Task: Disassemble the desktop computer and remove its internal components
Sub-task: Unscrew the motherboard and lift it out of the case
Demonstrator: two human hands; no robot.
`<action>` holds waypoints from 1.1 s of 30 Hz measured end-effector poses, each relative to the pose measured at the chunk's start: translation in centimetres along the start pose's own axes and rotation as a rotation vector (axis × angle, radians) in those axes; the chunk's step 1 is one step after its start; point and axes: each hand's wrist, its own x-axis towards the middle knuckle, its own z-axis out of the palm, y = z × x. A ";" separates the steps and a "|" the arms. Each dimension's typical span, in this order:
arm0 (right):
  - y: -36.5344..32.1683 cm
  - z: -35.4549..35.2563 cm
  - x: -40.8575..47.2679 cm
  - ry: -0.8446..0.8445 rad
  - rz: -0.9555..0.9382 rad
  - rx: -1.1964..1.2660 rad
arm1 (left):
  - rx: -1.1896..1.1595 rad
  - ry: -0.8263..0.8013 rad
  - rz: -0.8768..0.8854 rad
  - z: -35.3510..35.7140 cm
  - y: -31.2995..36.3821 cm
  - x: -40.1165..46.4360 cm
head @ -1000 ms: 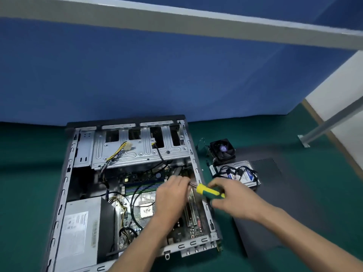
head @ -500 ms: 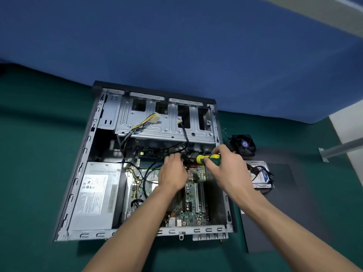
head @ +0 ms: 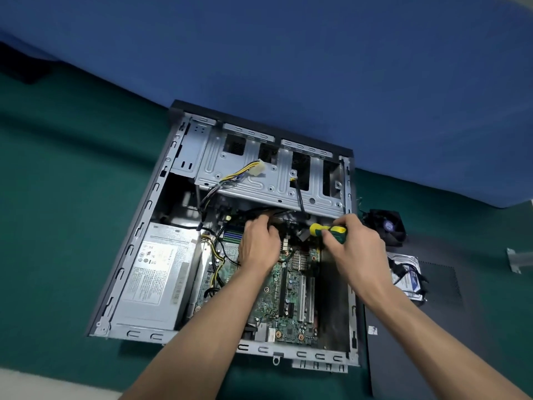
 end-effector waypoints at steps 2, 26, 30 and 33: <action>-0.1 0.2 0.2 -0.002 -0.001 0.002 | 0.005 -0.017 -0.013 -0.1 0.0 0.0; -0.5 0.3 1.5 -0.020 0.036 -0.049 | 0.002 -0.039 -0.041 -0.3 0.1 -0.4; -0.7 0.0 1.5 -0.035 0.039 -0.044 | -0.027 -0.036 -0.046 -0.2 0.2 -0.3; -1.1 -0.1 1.7 -0.061 0.039 -0.068 | -0.038 -0.017 -0.049 -0.1 0.1 -0.2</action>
